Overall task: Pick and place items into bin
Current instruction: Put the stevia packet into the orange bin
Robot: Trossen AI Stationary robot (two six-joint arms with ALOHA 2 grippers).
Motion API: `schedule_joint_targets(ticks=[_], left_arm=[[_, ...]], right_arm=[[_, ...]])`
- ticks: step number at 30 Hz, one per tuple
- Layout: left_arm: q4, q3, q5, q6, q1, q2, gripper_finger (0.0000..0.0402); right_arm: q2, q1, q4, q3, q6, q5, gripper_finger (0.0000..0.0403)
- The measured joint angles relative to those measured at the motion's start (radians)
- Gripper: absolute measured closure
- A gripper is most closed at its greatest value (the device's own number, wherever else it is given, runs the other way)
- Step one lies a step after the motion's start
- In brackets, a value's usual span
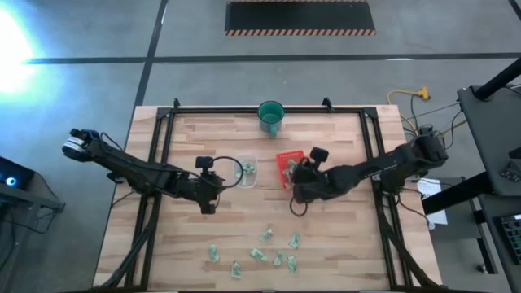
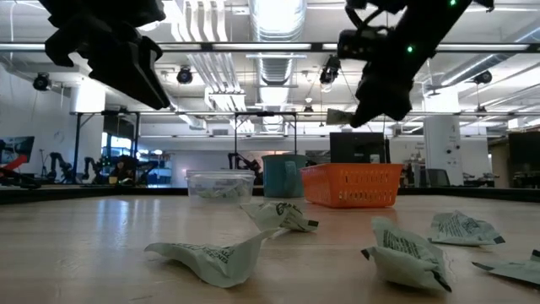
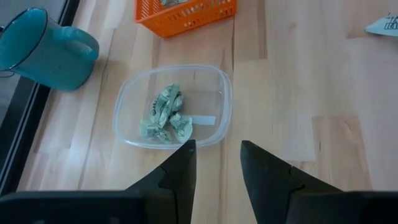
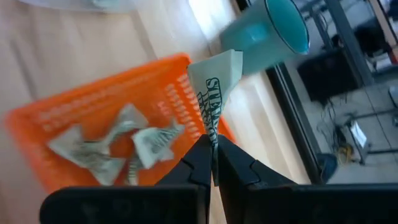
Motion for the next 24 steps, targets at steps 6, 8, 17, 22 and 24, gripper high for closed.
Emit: schedule_joint_targets(ticks=[6,8,17,22,24], left_arm=[[0.006,0.000,0.000,0.007,0.000,0.005,0.0292],[0.012,0.000,0.000,0.008,0.000,0.005,0.0292],[0.015,0.000,0.000,0.008,0.000,0.006,0.0292],[0.026,-0.001,0.000,0.008,0.000,0.006,0.0292],[0.035,-0.002,0.000,0.008,0.000,0.006,0.0292]], right_arm=[[-0.032,-0.054,0.028,-0.068,0.007,-0.031,0.0394],[-0.032,-0.059,0.068,-0.091,-0.005,-0.048,0.0394],[-0.030,-0.063,0.169,-0.122,-0.070,-0.084,0.0394],[-0.029,-0.063,0.195,-0.122,-0.076,-0.128,0.0383],[-0.029,-0.063,0.197,-0.122,-0.076,-0.150,0.0369]])
